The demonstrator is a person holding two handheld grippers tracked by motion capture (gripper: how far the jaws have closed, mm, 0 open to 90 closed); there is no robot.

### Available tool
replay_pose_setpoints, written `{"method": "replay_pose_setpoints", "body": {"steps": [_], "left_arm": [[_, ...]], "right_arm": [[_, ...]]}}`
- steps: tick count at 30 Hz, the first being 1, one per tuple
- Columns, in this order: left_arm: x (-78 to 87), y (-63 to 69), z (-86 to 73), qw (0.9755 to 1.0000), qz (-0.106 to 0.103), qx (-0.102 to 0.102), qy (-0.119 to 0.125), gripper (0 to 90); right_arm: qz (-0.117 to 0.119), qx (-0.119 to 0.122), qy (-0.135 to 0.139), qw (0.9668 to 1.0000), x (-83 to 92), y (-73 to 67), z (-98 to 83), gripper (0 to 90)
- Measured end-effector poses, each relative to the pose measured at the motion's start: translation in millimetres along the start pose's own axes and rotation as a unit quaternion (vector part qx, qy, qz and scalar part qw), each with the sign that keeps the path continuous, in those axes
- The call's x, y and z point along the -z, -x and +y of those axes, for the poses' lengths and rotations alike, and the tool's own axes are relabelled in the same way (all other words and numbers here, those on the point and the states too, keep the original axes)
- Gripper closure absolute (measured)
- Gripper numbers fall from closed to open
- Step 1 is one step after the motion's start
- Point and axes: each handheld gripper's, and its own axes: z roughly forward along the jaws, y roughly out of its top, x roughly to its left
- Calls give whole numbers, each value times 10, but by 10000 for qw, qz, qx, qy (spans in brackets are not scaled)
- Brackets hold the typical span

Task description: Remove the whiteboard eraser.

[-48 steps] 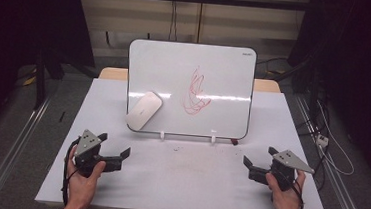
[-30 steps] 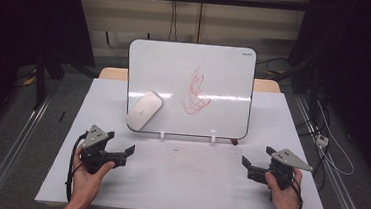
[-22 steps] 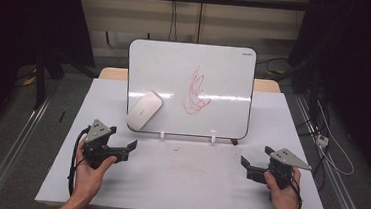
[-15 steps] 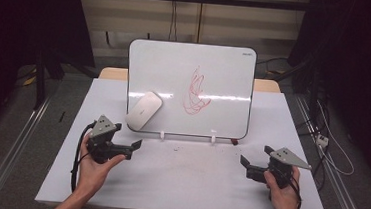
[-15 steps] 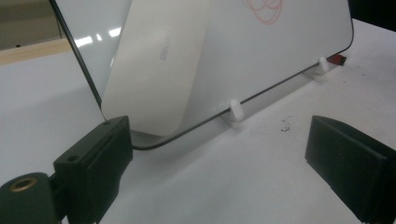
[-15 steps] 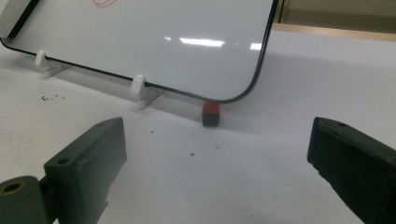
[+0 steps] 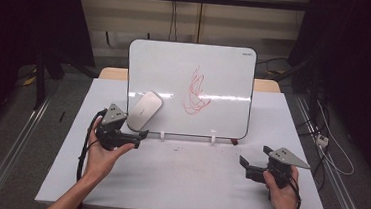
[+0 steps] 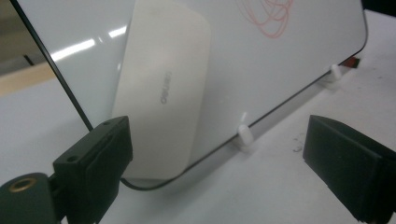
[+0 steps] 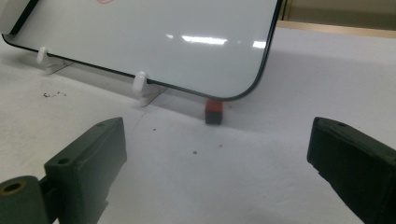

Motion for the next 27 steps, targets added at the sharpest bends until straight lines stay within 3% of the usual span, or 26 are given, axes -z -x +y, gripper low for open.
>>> {"method": "replay_pose_setpoints", "body": {"steps": [2, 10, 13, 18, 23, 25, 27], "left_arm": [[-19, 8, 43, 9998, 108, -154, -2, 119], [-131, -9, 148, 9989, 362, -278, -118, 130], [-207, -8, 211, 9971, 528, -513, -168, 144], [-278, -41, 258, 9946, 795, -652, -166, 178], [-392, -56, 258, 9933, 887, -705, -243, 175], [-461, -58, 242, 9922, 897, -753, -422, 173], [-524, -73, 204, 9922, 913, -668, -524, 184]], "right_arm": [[19, 29, -9, 10000, -3, -10, 3, 44], [37, 41, -31, 10000, -16, -24, 9, 45], [36, 35, -46, 10000, -16, -36, 12, 44], [72, 10, -70, 9999, -31, -29, 8, 44], [75, 36, -53, 10000, -33, -31, 9, 43], [81, 31, -57, 9999, -33, -35, 10, 42], [117, 55, -39, 9999, -31, -42, 10, 43]]}}
